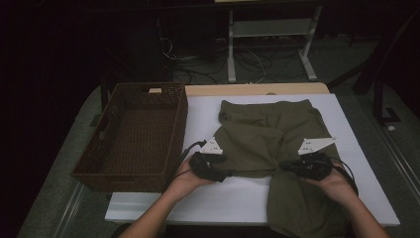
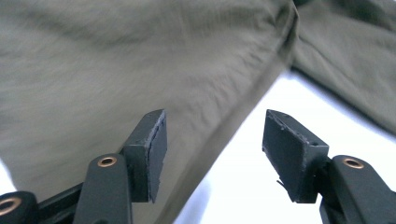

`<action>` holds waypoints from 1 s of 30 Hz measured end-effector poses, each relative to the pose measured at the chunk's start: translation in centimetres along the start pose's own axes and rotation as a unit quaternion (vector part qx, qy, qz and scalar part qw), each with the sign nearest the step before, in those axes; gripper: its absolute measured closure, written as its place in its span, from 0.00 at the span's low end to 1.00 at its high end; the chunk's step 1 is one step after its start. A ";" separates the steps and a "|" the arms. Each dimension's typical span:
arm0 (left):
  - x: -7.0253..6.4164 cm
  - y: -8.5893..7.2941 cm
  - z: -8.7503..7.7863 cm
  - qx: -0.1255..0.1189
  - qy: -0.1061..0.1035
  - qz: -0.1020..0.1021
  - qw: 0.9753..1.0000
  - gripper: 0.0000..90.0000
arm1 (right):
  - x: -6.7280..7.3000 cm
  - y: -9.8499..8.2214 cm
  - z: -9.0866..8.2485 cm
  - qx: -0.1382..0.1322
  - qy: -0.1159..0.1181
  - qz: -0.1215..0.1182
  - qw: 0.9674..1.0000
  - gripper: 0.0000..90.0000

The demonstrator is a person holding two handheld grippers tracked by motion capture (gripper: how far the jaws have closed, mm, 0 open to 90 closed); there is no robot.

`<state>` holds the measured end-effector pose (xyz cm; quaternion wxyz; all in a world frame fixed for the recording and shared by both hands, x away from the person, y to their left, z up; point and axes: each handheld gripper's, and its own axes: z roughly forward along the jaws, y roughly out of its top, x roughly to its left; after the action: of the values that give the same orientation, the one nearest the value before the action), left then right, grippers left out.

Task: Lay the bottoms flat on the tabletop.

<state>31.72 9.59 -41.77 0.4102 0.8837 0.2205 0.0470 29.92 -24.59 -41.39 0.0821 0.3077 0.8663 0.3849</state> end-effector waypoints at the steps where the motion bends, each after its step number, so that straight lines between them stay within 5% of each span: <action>1: -0.1 -0.1 0.0 0.002 0.002 0.005 1.000 0.45 | -0.3 -0.3 -0.1 0.003 0.002 0.005 1.000 0.99; 5: -0.1 0.0 0.2 -0.001 -0.004 0.015 1.000 0.48 | -0.6 -0.5 -0.2 -0.001 0.017 0.010 1.000 0.94; 10: 0.4 -0.1 0.6 -0.001 -0.002 0.024 1.000 0.55 | -1.0 -0.4 -0.8 -0.029 -0.012 0.029 0.999 0.62; 17: 0.7 0.3 2.1 0.000 -0.008 0.046 0.999 0.63 | -2.3 -0.7 -1.3 -0.047 -0.038 0.057 0.997 0.55; 23: 0.5 0.2 4.1 0.025 -0.018 0.063 0.998 0.65 | -3.5 -1.3 -1.2 -0.048 -0.058 0.076 0.994 0.51; 30: 0.3 0.3 5.1 0.031 -0.006 0.080 0.996 0.74 | -4.3 -1.6 -1.1 -0.045 -0.067 0.090 0.993 0.50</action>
<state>33.47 6.01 -44.91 0.3790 0.9111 0.1475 0.0674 32.17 -28.61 -42.19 0.1186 0.4058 0.8091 0.4082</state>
